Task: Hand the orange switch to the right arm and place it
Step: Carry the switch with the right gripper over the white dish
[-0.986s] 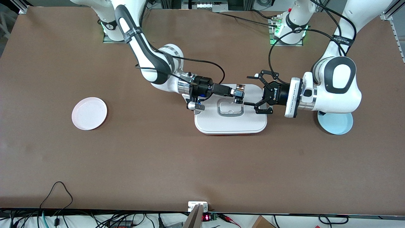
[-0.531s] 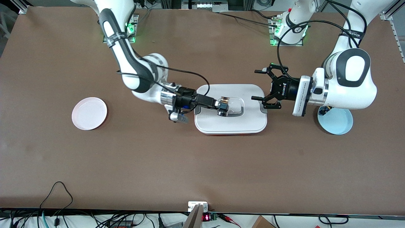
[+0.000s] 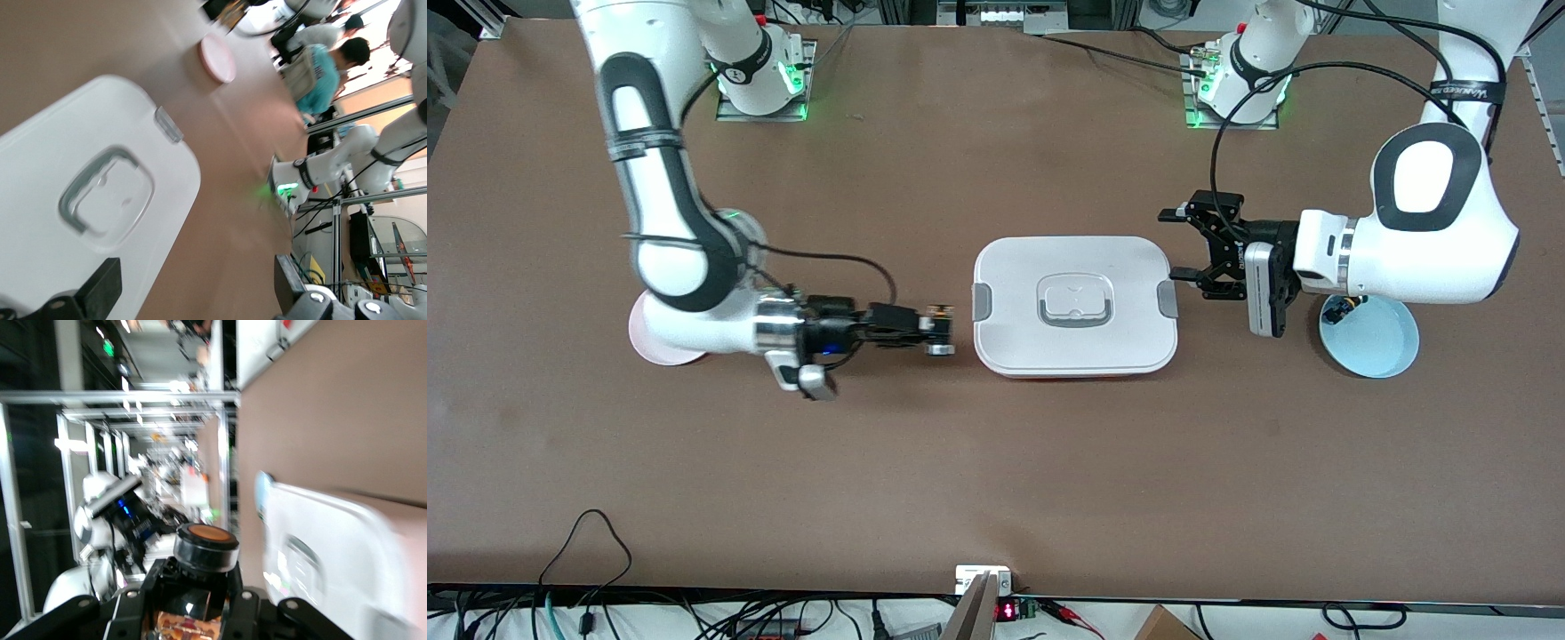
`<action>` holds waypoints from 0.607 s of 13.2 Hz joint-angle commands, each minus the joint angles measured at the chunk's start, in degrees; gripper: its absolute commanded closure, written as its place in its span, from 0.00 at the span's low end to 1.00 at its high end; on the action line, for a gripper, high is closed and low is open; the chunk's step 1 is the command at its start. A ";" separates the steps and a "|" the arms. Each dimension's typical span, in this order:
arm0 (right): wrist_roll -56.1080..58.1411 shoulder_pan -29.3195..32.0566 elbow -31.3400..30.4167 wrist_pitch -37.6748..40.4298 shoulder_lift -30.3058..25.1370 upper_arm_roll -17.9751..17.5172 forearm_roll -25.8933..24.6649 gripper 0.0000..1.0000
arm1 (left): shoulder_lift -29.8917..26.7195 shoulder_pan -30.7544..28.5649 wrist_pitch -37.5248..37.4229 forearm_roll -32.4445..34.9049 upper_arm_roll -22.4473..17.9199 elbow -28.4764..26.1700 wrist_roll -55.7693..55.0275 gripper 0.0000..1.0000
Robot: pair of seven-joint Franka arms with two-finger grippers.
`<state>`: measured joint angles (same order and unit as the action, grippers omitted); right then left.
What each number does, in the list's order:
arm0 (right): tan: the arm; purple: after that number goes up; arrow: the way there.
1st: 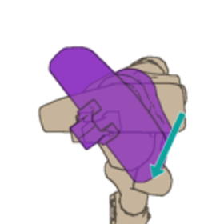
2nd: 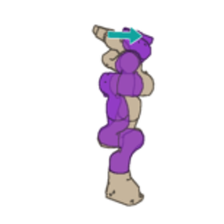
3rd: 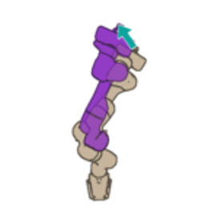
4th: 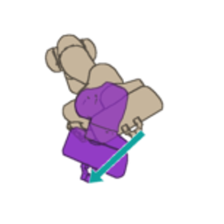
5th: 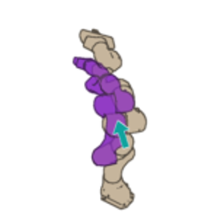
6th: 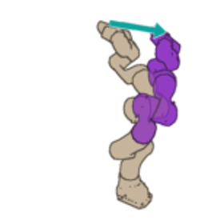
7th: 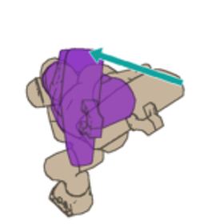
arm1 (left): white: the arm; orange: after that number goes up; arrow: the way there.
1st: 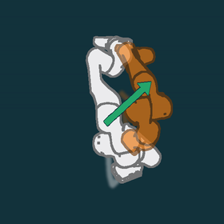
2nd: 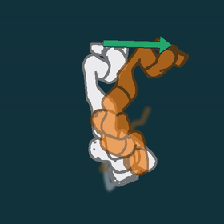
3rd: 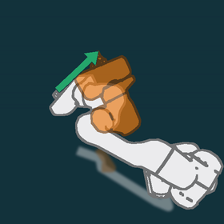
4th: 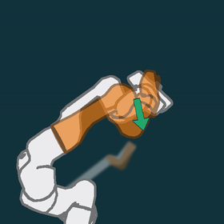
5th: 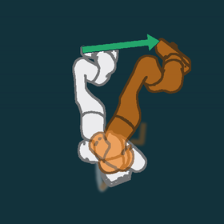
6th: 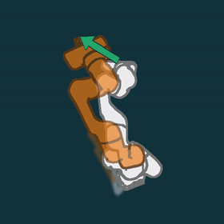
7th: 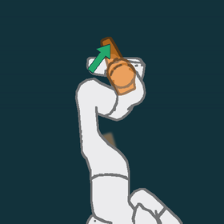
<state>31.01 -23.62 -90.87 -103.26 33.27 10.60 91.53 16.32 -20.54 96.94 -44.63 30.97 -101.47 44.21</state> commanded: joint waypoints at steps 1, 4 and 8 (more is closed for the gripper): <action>-4.37 3.39 -1.40 0.96 -5.56 -0.67 -18.58 1.00 | 0.21 0.50 -4.90 11.35 0.23 5.47 -14.01 0.00; -7.01 6.74 -5.70 0.95 -12.94 -0.67 -44.09 1.00 | 1.70 0.77 -10.18 21.31 0.58 10.32 -24.50 0.00; -9.82 10.08 -17.37 -4.99 -22.43 -0.76 -71.35 1.00 | 1.61 0.50 -19.22 34.57 0.49 17.07 -30.57 0.00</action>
<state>23.05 -14.96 -99.59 -103.23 16.88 10.68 28.36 16.50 -20.41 82.52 -15.67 31.06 -90.39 17.99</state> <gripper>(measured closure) 0.595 0.000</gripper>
